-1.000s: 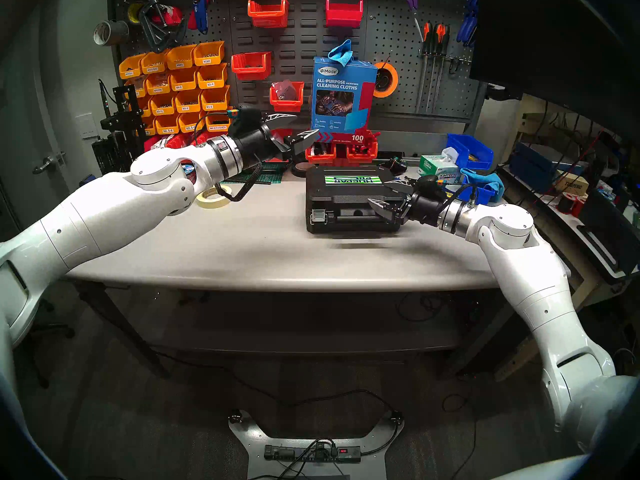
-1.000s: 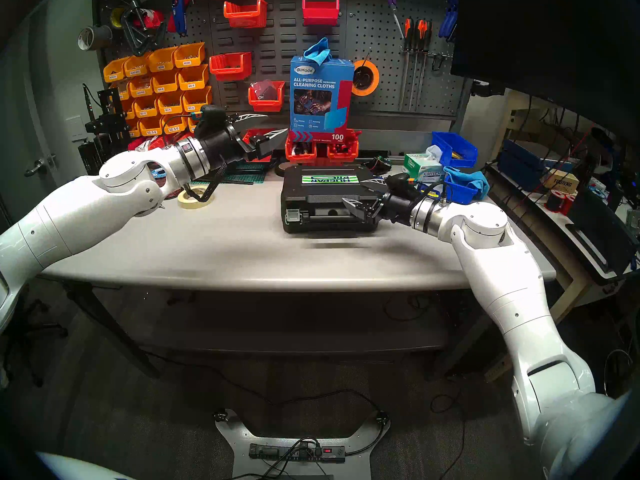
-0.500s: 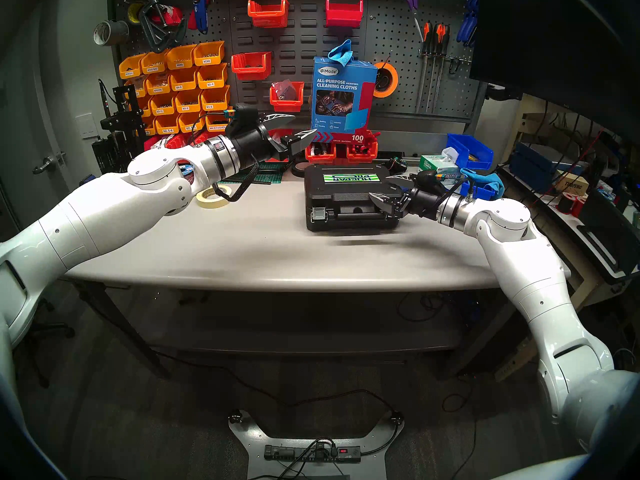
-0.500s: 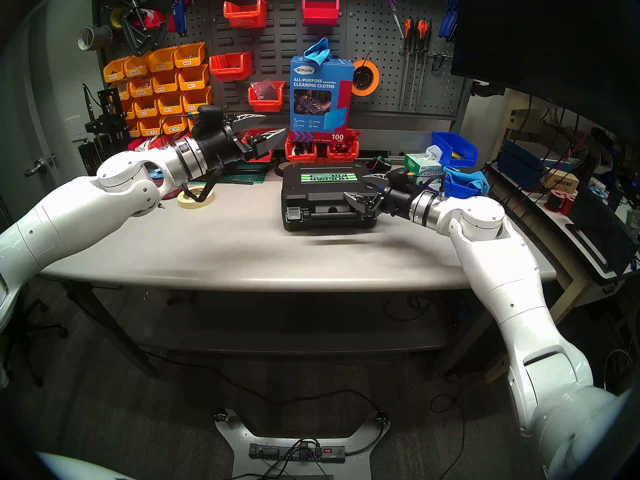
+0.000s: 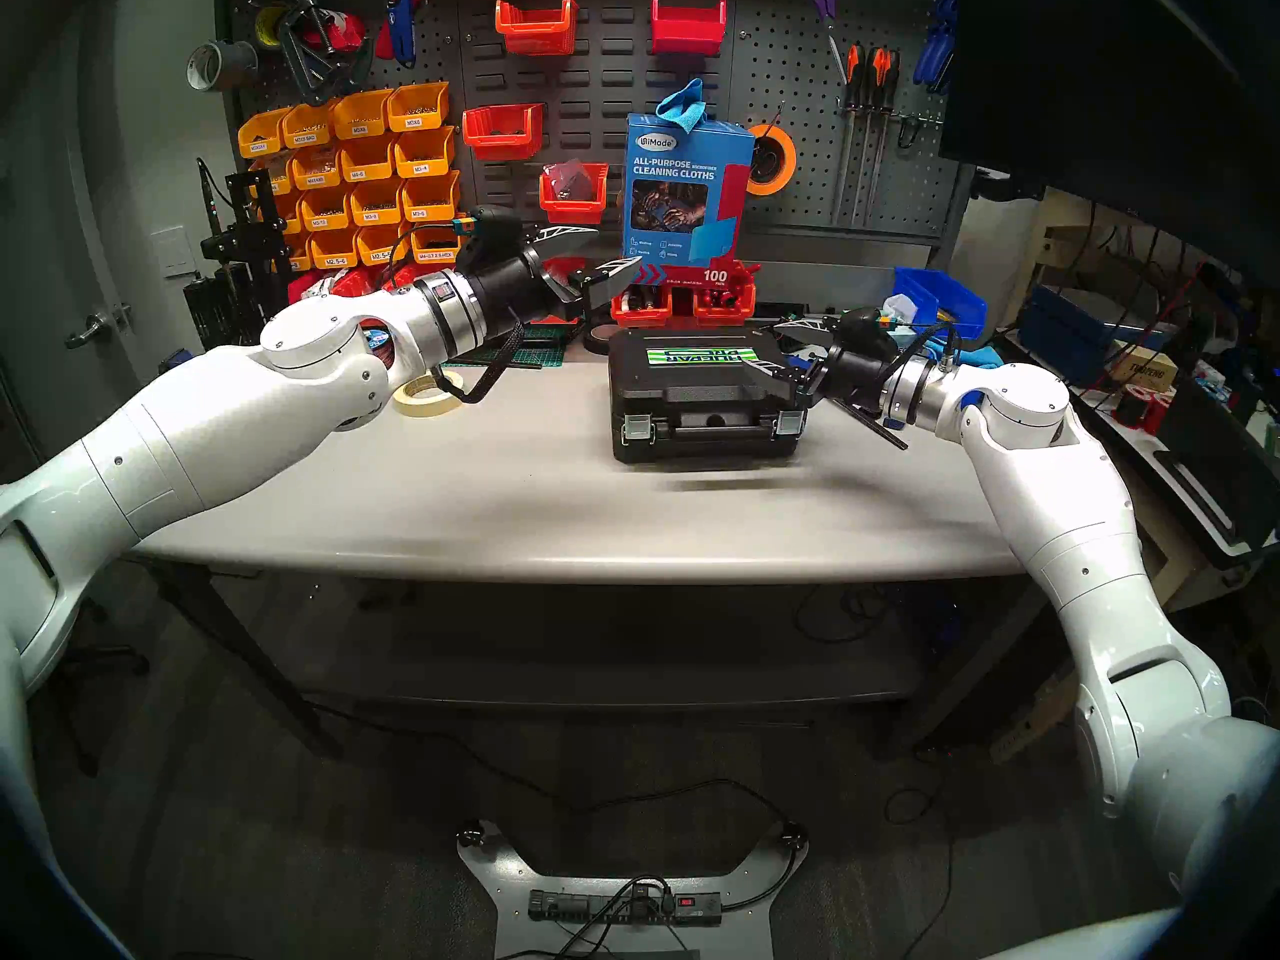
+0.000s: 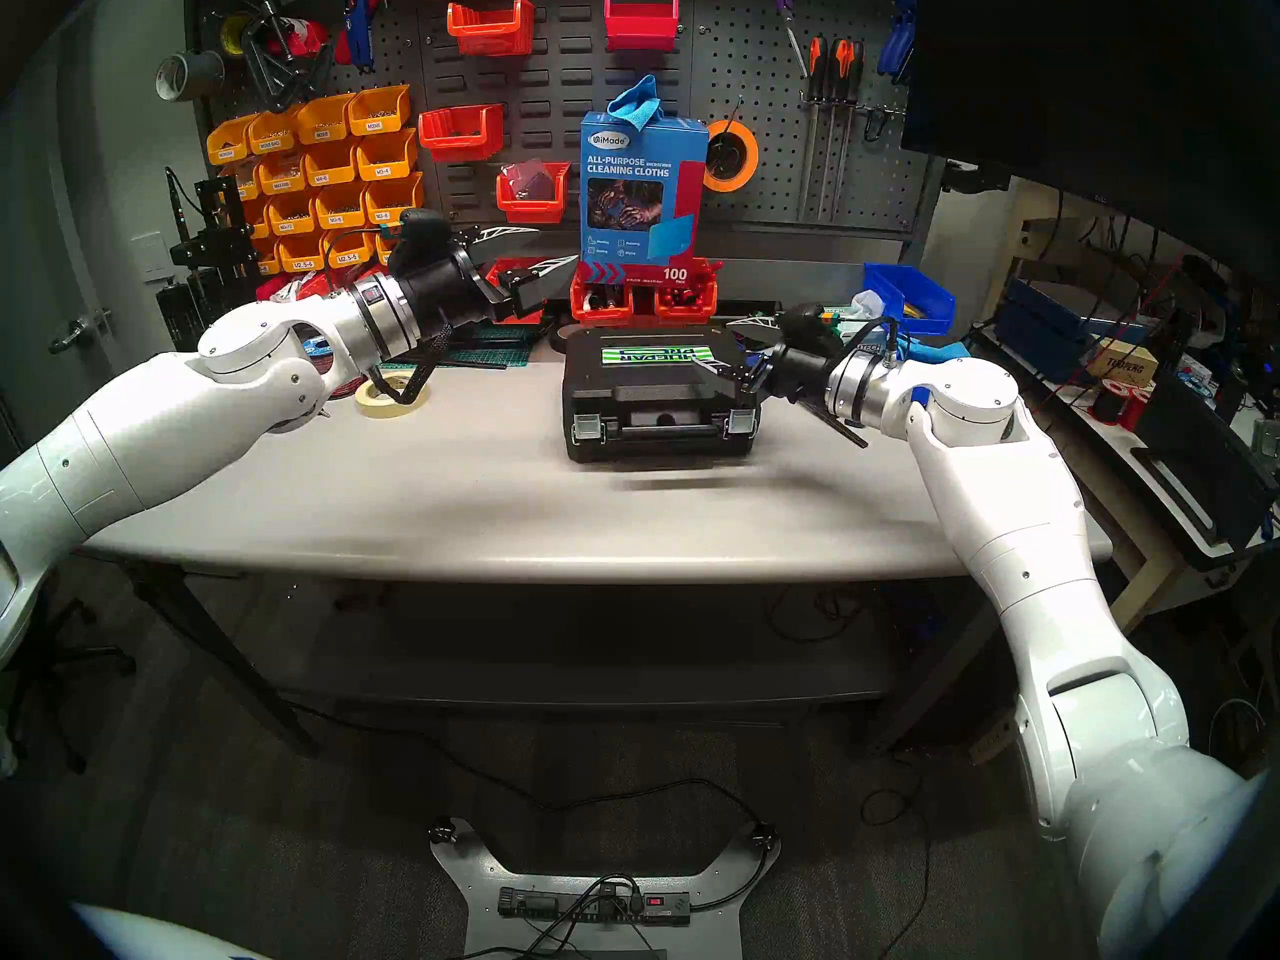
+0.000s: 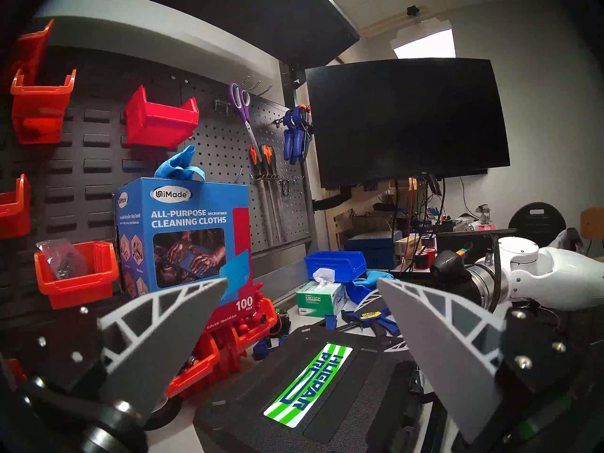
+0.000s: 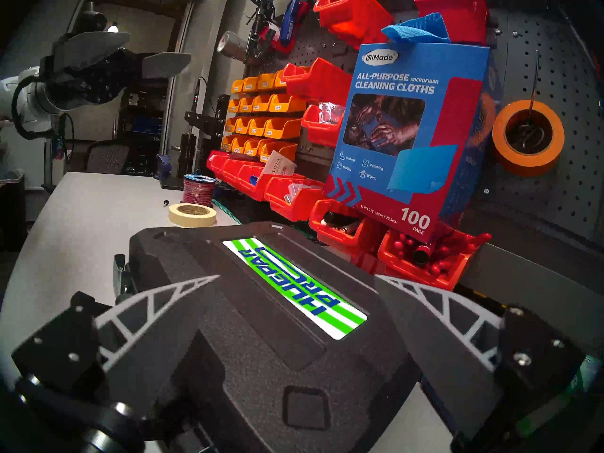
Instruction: Open the tool box
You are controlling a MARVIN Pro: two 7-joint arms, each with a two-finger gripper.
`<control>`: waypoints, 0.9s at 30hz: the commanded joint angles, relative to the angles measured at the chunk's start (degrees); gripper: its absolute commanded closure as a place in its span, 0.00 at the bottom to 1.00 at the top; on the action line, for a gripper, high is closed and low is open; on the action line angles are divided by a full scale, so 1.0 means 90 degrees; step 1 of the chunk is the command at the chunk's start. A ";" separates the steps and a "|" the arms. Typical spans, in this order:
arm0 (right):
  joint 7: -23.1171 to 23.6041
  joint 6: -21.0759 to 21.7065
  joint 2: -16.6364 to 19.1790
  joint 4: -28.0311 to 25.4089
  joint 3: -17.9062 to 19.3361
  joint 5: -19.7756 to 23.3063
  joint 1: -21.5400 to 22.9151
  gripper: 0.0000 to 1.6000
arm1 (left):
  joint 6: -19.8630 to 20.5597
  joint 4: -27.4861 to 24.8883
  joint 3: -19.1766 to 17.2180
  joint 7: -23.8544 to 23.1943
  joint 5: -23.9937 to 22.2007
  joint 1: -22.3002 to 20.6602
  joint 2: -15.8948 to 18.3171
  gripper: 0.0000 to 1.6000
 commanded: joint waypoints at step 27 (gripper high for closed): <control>0.0088 0.0323 -0.0209 0.0250 -0.0240 -0.0444 0.0337 0.00 | -0.0175 -0.0278 -0.0182 0.0009 -0.0269 -0.0021 0.0639 0.00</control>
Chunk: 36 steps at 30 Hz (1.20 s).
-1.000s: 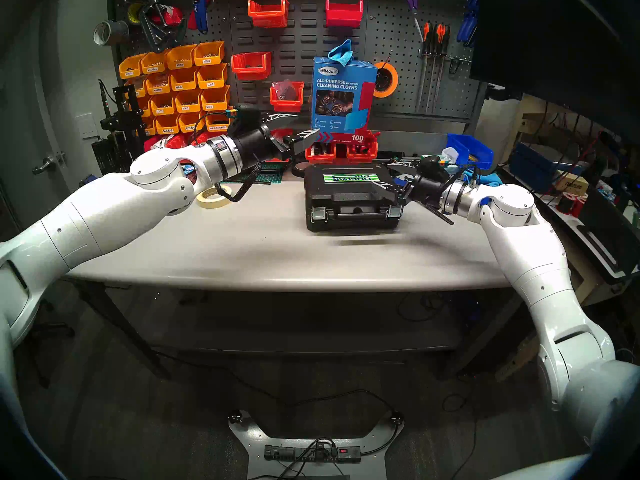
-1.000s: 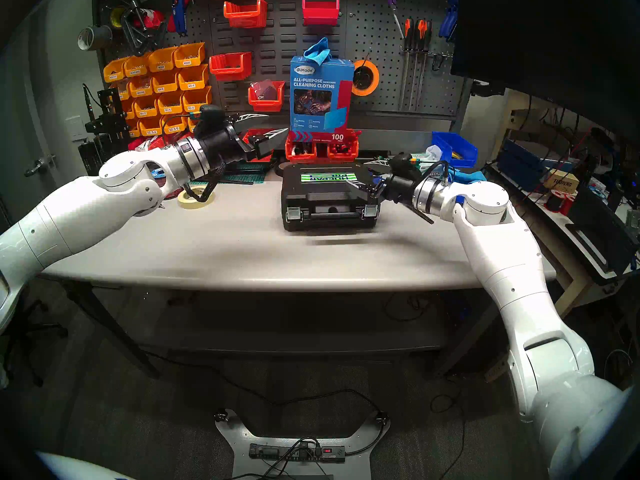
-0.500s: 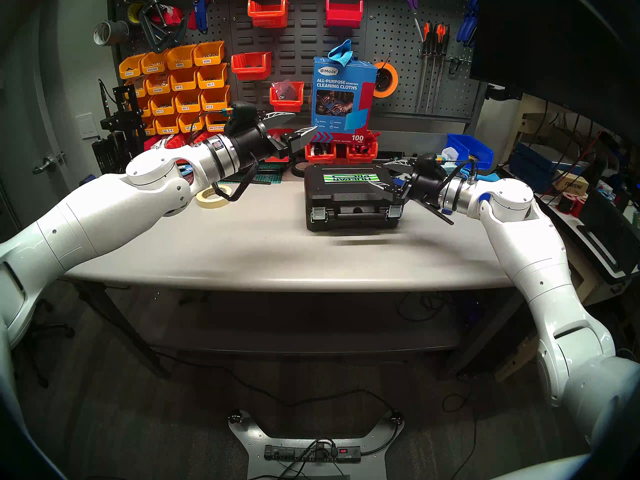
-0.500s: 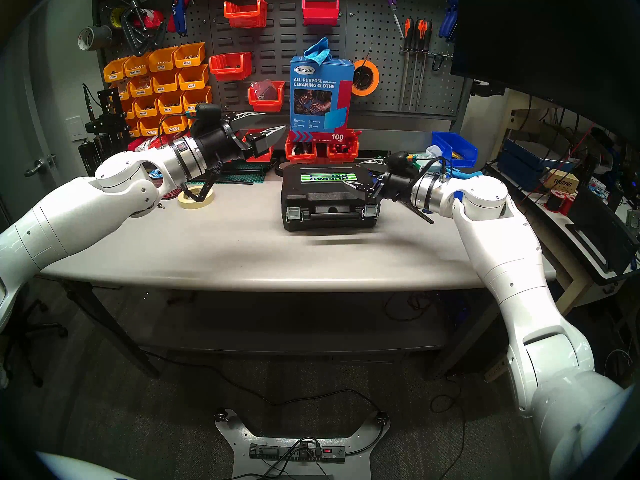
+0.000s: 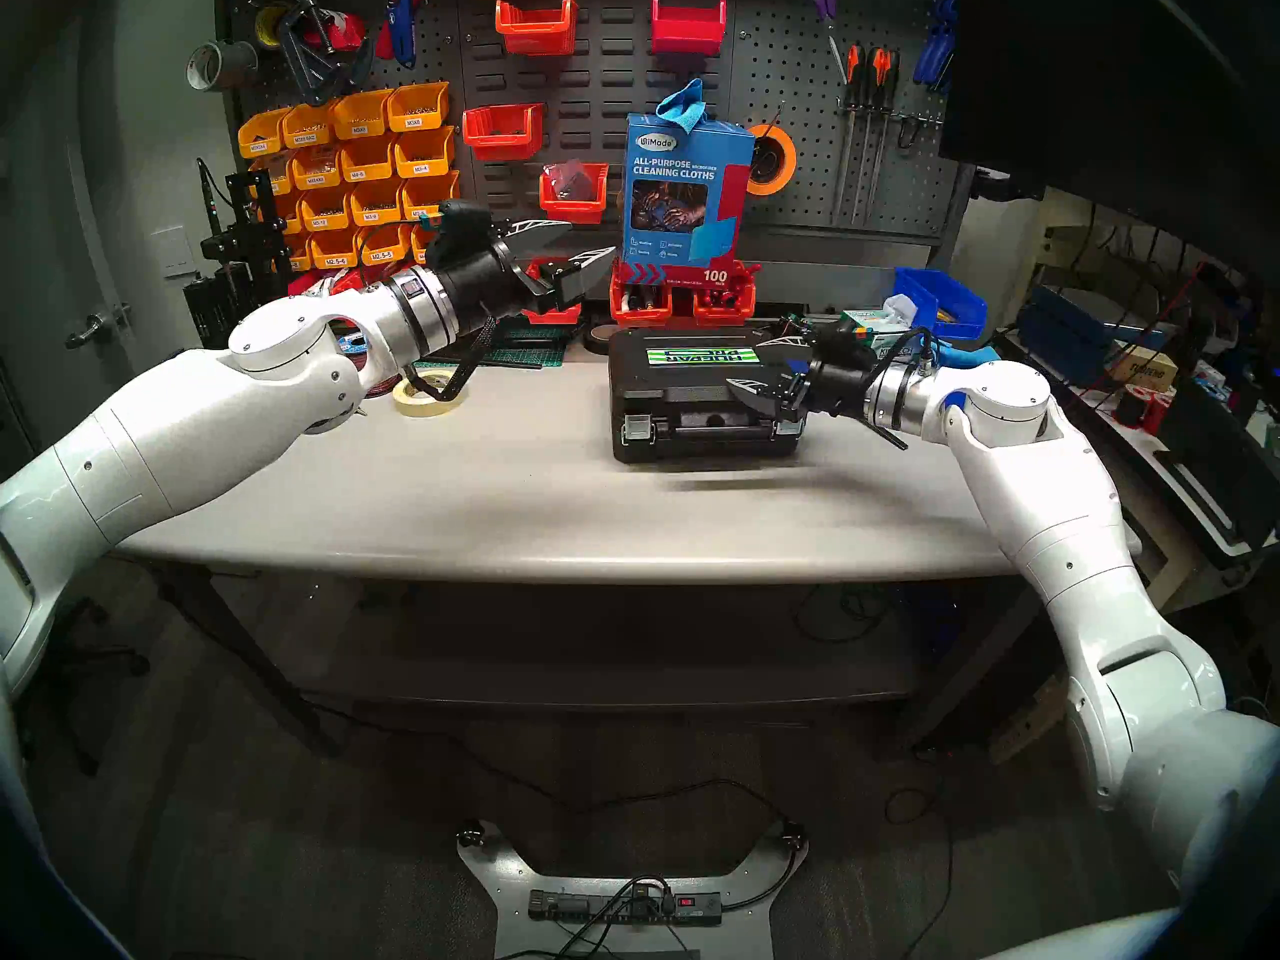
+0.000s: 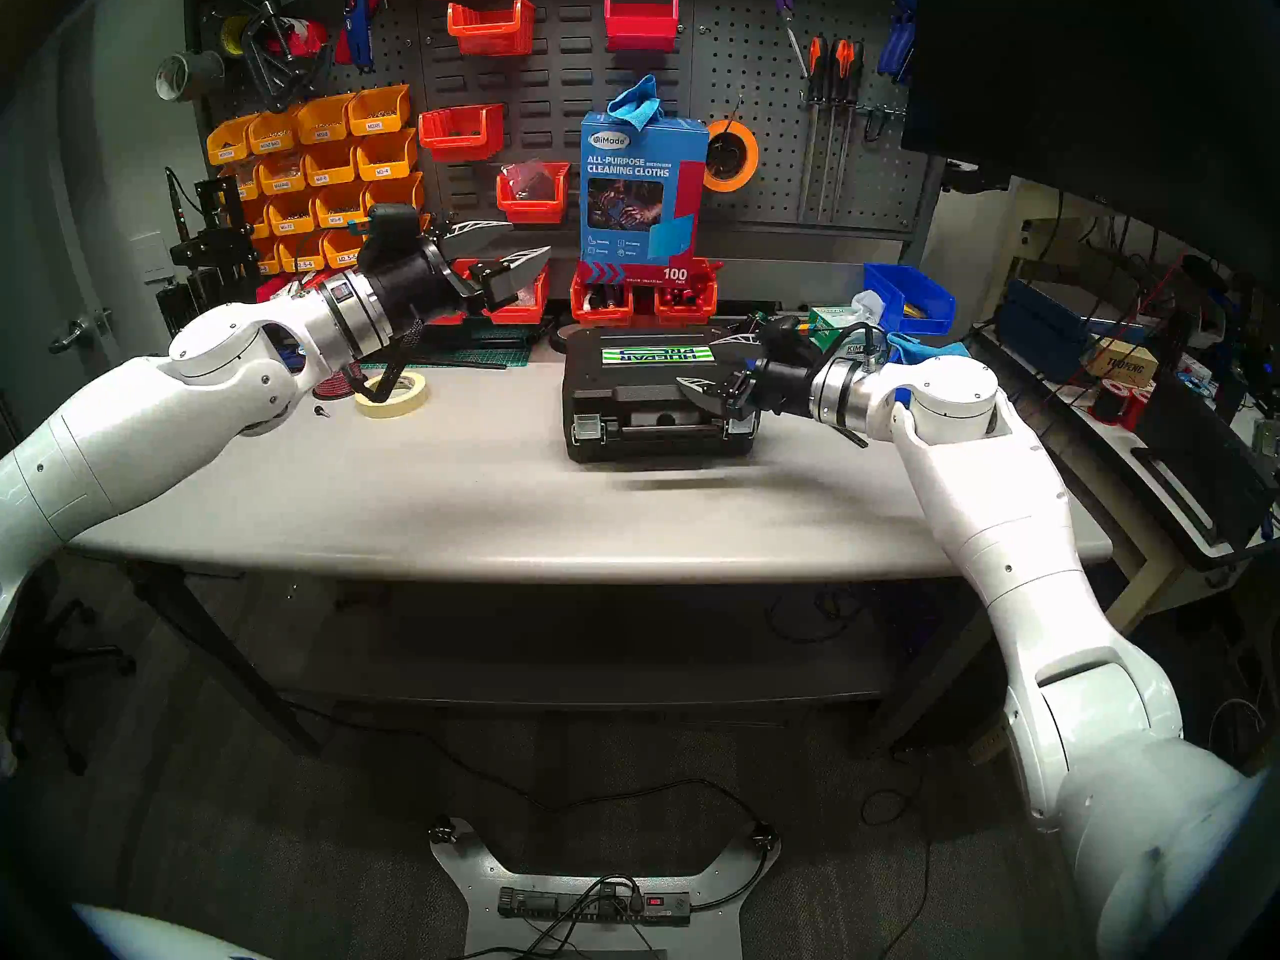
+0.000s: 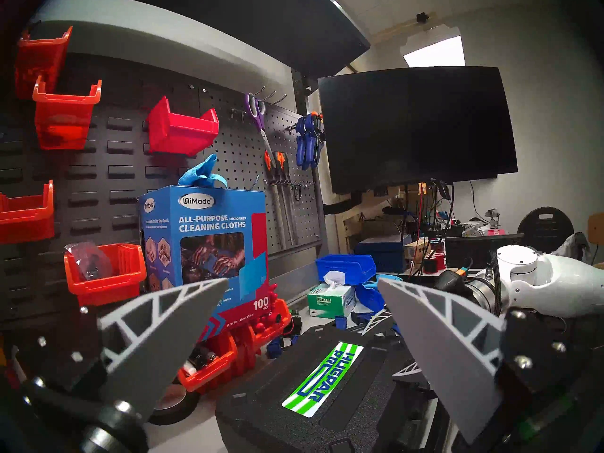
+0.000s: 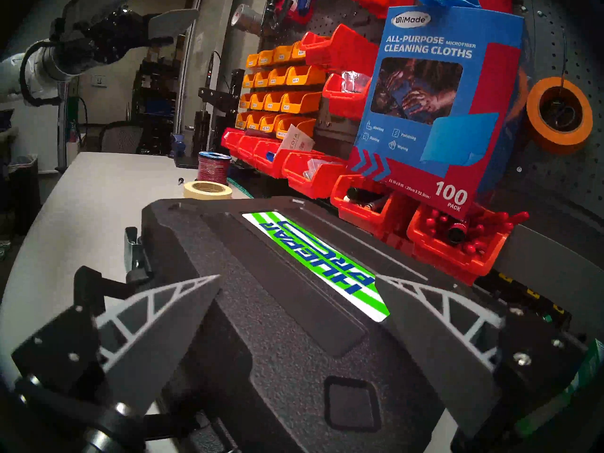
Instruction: Open the tool box
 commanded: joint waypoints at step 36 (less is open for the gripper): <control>0.0015 0.0402 -0.0088 0.0178 0.0033 -0.0029 0.0290 0.00 | -0.0329 0.0065 -0.0122 -0.0614 0.0119 -0.0161 0.0176 0.00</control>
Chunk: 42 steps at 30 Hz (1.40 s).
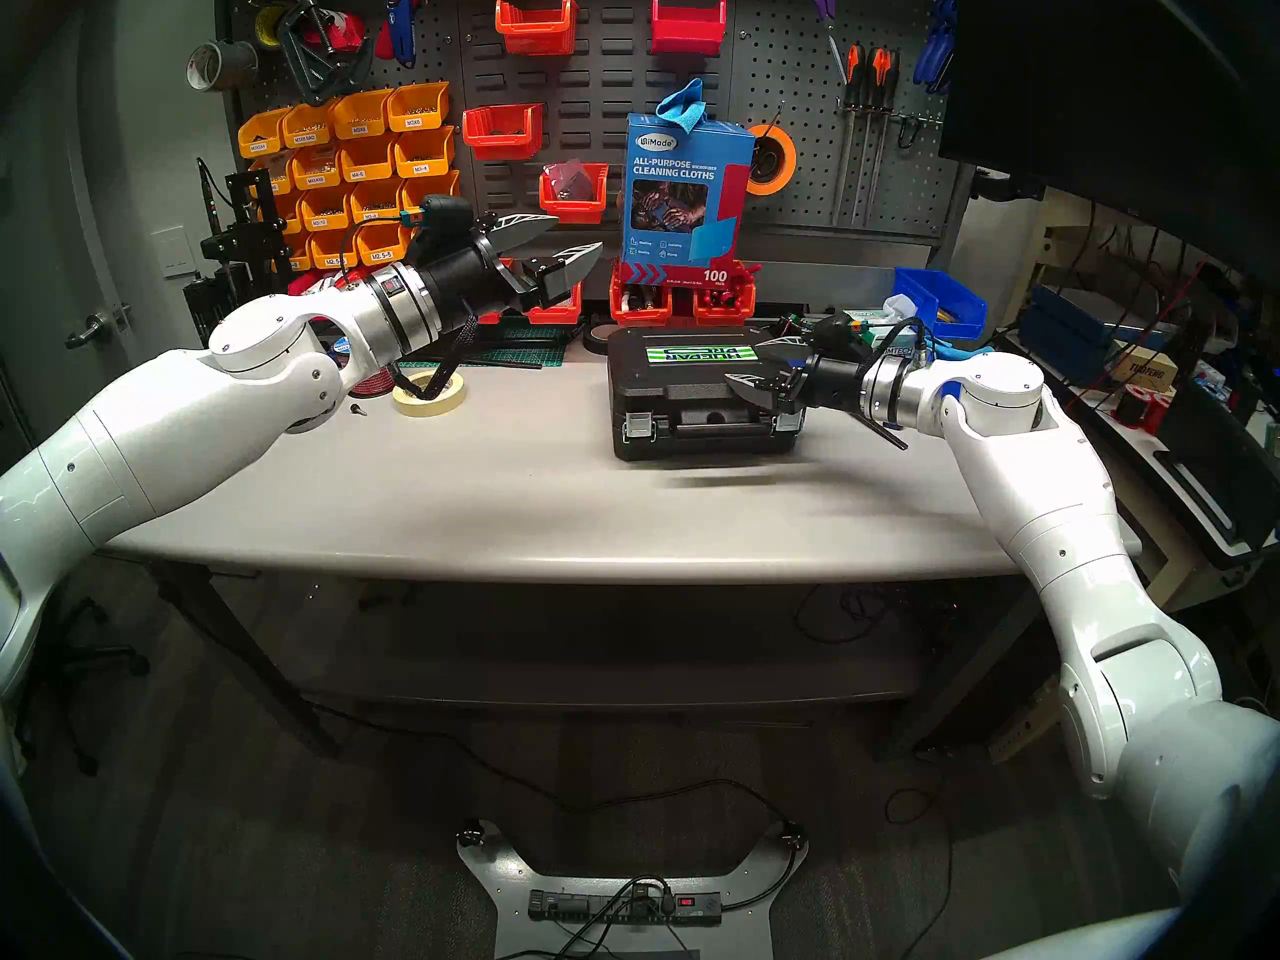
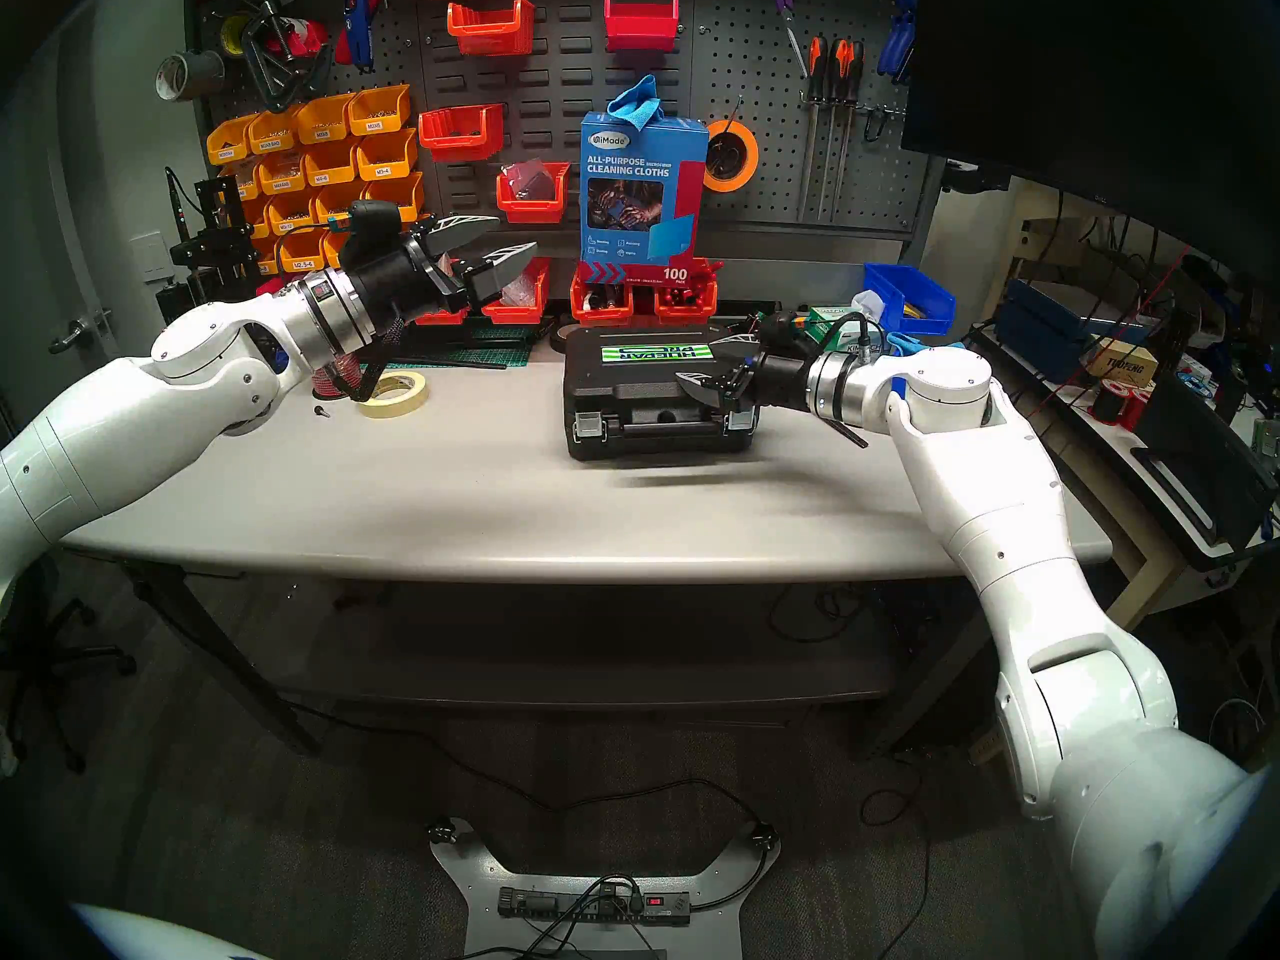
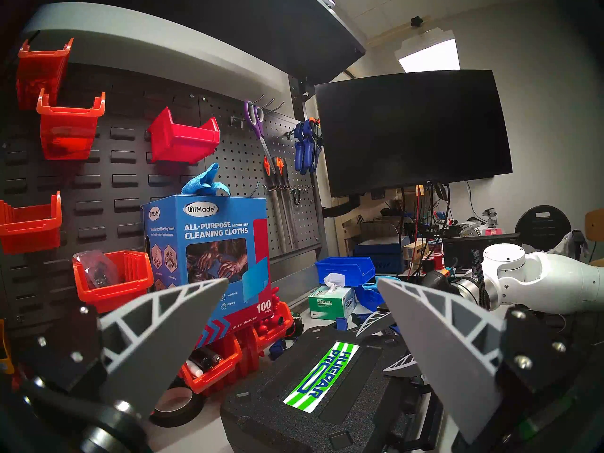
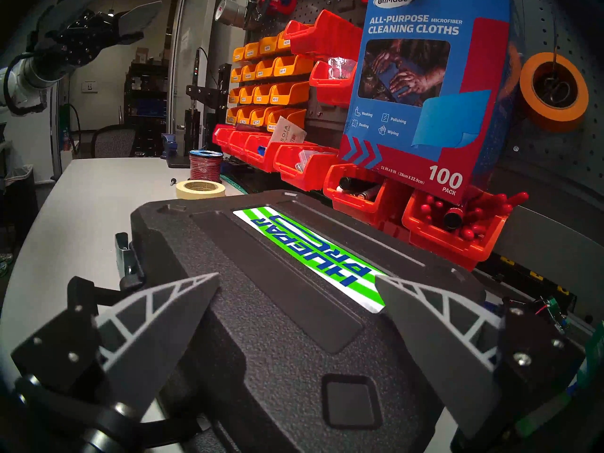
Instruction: Open the tool box
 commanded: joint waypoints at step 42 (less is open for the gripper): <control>-0.0011 -0.0023 0.0015 -0.0046 0.0039 0.0006 0.0054 0.00 | 0.0539 0.0457 0.0826 -0.2232 0.3243 -0.0606 -0.0771 0.00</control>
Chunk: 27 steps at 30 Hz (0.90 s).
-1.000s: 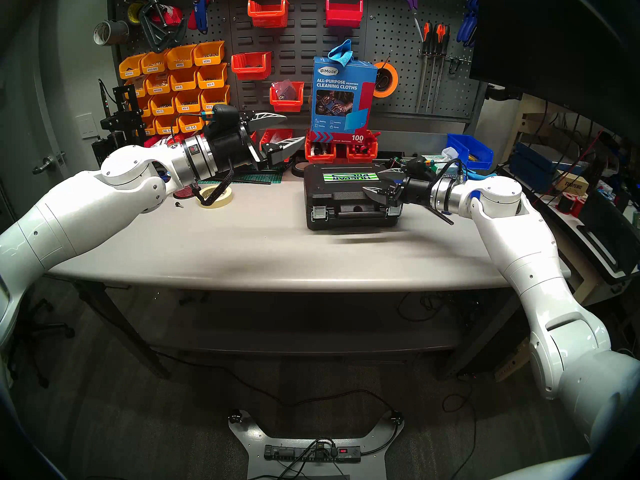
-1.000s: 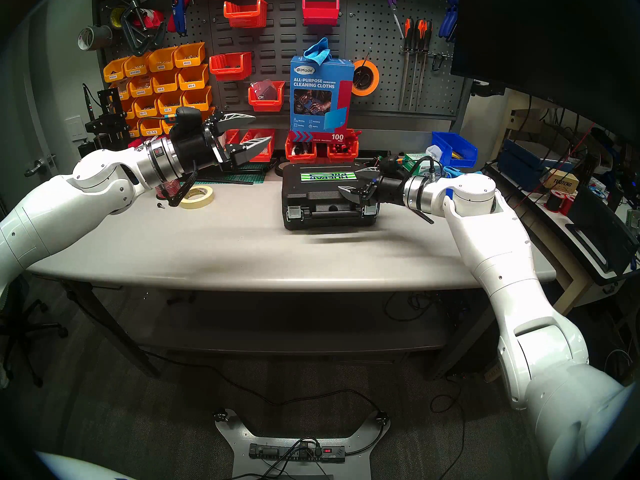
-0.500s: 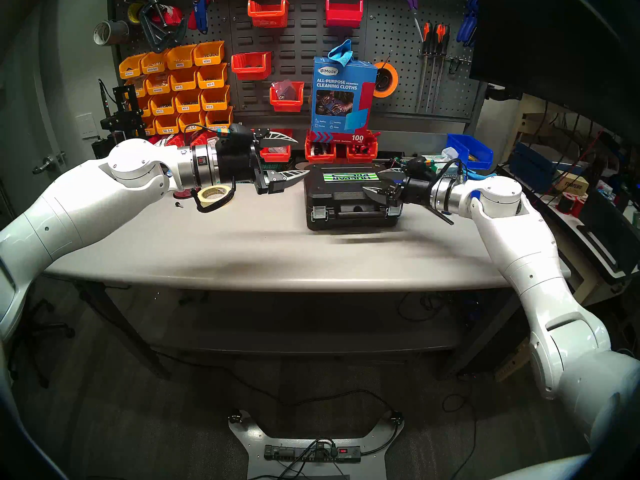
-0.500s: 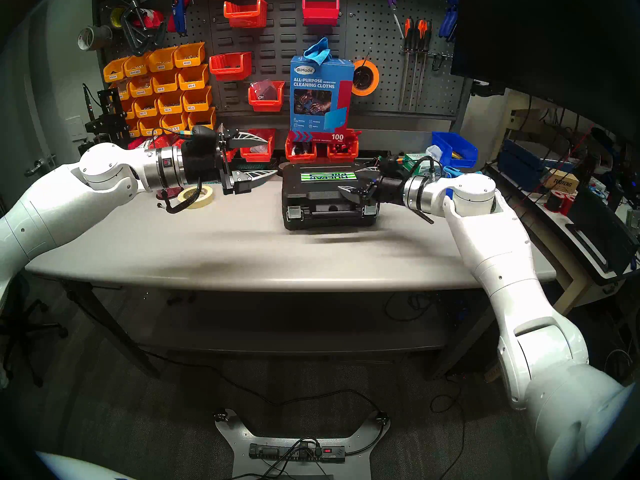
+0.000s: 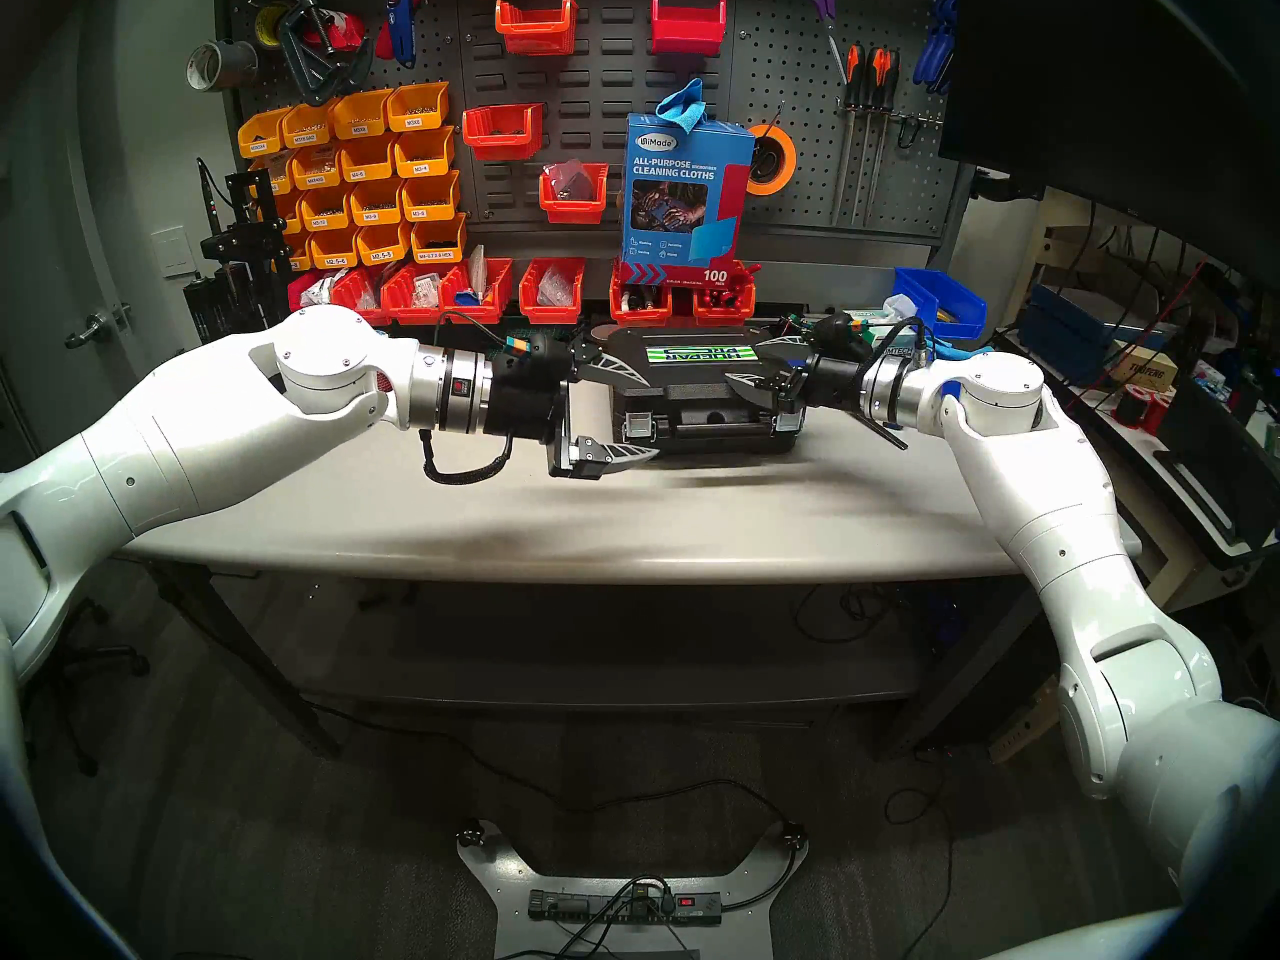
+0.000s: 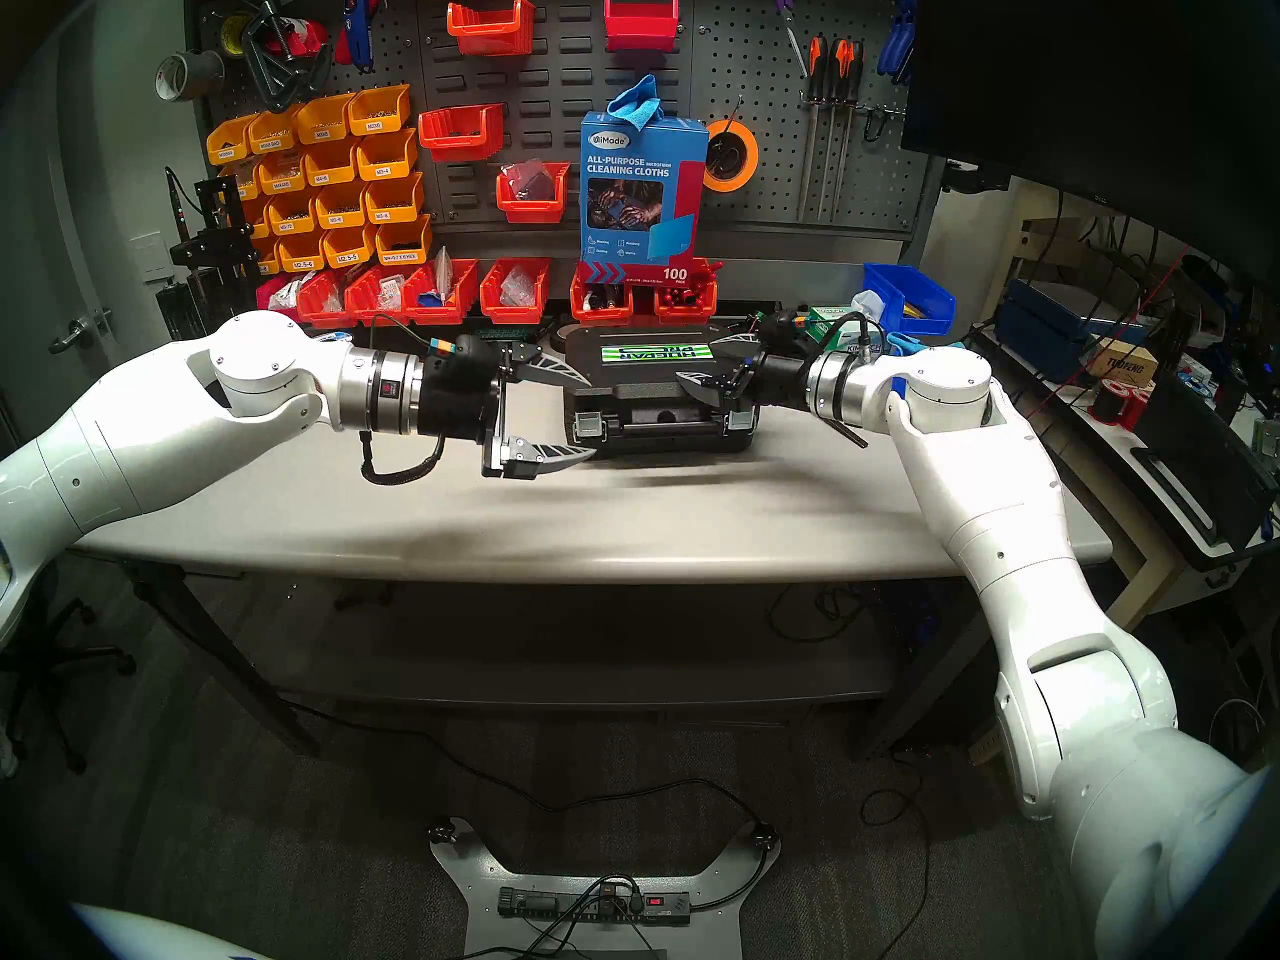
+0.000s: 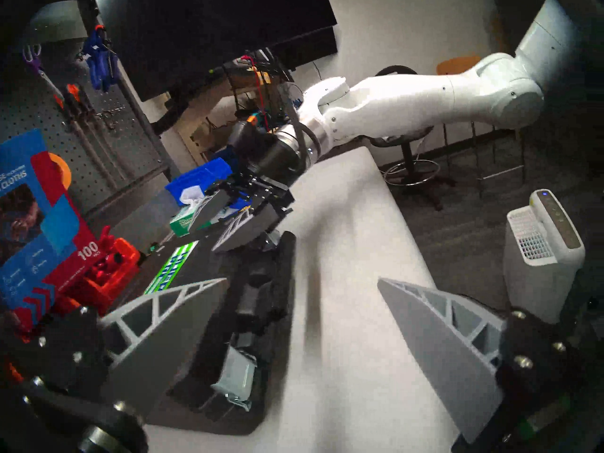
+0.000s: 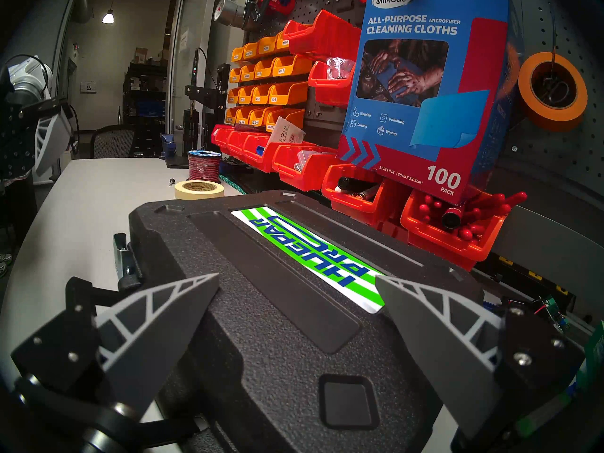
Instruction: Open the tool box
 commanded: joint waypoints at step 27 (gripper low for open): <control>0.0007 -0.0015 0.0020 -0.0045 0.0031 0.0012 0.0056 0.00 | 0.0070 0.0280 0.0065 0.0240 0.1013 -0.0090 -0.0461 0.00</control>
